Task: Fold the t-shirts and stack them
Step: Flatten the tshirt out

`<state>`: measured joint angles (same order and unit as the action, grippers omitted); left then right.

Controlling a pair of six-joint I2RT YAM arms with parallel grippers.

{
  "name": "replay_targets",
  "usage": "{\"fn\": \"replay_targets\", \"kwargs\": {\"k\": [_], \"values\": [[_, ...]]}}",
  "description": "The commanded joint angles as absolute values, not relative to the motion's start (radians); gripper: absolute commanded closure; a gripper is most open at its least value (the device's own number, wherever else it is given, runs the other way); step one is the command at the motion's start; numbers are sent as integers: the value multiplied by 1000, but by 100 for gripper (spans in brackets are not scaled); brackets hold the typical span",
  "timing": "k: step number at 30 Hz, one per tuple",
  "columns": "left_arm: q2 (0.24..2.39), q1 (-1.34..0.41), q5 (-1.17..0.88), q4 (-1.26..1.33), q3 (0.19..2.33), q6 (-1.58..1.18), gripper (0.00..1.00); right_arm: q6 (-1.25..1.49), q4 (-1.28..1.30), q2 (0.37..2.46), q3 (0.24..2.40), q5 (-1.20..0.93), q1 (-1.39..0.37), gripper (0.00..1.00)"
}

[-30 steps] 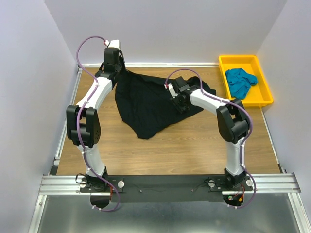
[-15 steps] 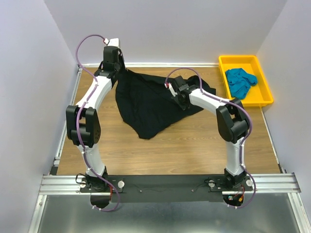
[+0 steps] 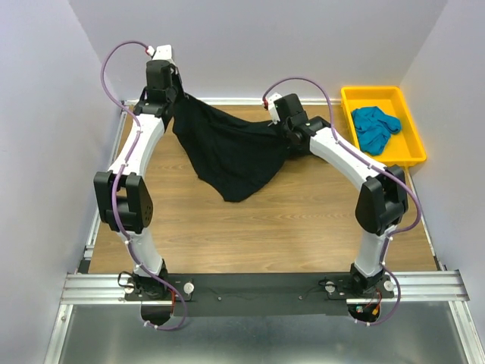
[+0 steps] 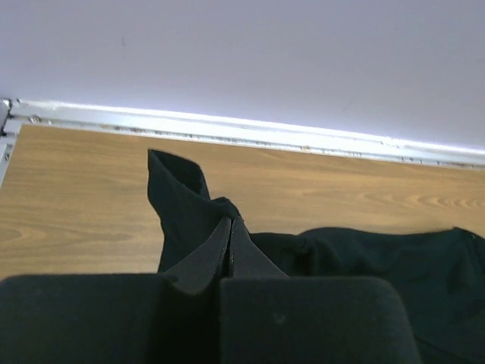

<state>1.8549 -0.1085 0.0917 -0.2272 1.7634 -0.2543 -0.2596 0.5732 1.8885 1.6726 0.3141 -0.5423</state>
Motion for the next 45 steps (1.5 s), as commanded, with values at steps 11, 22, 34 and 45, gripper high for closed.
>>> {"fn": "replay_targets", "kwargs": {"k": [11,22,34,45], "values": [[1525,-143,-35,-203,1252,-331,100,-78,764,1776,1398,14,-649,99],[1592,-146,-8,-132,1212,-331,100,-78,726,1968,1501,124,-652,76],[1672,-158,-8,-149,1312,-322,100,-92,727,1987,1526,258,-650,96],[1707,-114,190,-247,1716,-270,100,-26,723,1925,1911,751,-523,100]]}}
